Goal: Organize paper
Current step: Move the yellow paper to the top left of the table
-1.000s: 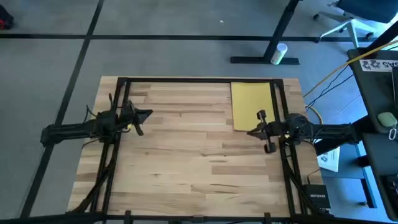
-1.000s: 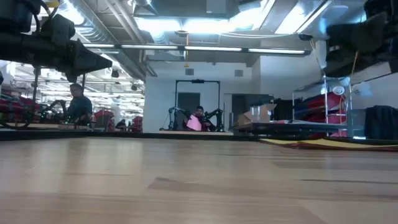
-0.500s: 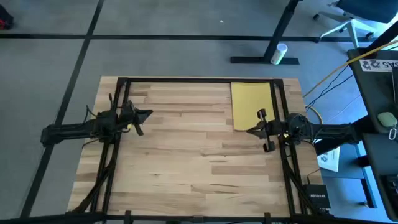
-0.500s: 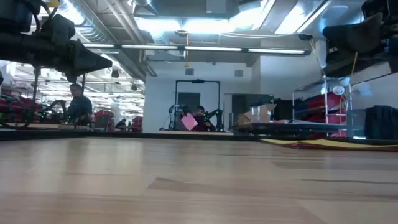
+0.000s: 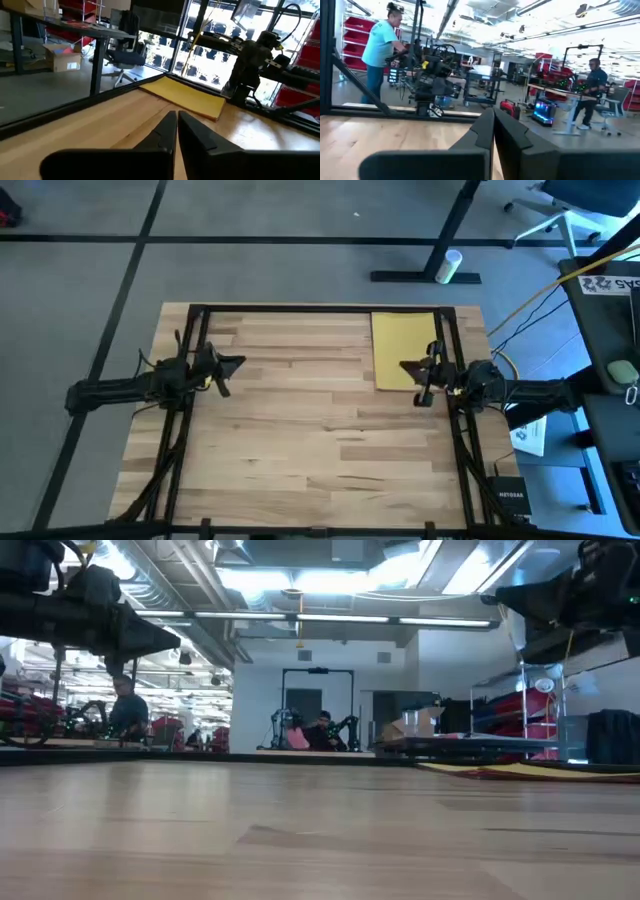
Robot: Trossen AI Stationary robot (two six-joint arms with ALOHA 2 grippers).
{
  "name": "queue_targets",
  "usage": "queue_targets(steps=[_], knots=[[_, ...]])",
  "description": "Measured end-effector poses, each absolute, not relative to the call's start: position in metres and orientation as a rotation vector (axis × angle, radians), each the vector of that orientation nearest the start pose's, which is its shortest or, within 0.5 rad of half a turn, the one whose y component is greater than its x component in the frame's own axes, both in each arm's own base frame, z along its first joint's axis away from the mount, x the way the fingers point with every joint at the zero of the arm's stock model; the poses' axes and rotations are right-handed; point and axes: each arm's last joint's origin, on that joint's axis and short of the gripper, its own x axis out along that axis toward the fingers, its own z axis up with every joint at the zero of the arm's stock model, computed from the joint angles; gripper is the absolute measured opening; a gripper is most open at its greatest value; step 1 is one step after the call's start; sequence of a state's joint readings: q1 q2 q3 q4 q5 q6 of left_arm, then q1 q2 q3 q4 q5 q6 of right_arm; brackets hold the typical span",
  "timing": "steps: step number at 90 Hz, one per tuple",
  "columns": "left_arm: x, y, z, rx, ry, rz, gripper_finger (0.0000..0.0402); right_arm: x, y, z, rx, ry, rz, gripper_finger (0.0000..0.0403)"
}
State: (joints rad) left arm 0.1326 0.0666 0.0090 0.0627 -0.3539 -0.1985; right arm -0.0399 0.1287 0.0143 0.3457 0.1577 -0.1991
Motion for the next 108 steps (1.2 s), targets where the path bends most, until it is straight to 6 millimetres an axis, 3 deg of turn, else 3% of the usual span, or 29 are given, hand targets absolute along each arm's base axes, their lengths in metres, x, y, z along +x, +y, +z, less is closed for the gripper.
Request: queue_targets(steps=[14, 37, 53, 68, 92, 108], knots=[[0.097, 0.023, 0.167, -0.221, -0.057, 0.484, 0.0000, 0.102, -0.010, 0.193, -0.200, -0.194, -0.260, 0.0000], [0.097, 0.023, 0.167, -0.218, -0.061, 0.484, 0.0000, 0.097, -0.013, 0.232, -0.208, -0.121, -0.387, 0.0000], [0.097, 0.023, 0.168, -0.148, -0.053, 0.485, 0.0000, 0.107, -0.015, 0.248, -0.134, 0.016, -0.414, 0.0000], [0.097, 0.023, 0.170, -0.155, -0.075, 0.484, 0.0000, 0.128, -0.017, 0.259, -0.093, 0.151, -0.441, 0.0000], [0.097, 0.023, 0.169, -0.153, -0.061, 0.486, 0.0000, 0.177, -0.017, 0.270, -0.109, 0.338, -0.387, 0.0000], [0.097, 0.023, 0.167, -0.139, -0.035, 0.488, 0.0000, 0.213, -0.017, 0.251, -0.129, 0.563, -0.319, 0.0010]])
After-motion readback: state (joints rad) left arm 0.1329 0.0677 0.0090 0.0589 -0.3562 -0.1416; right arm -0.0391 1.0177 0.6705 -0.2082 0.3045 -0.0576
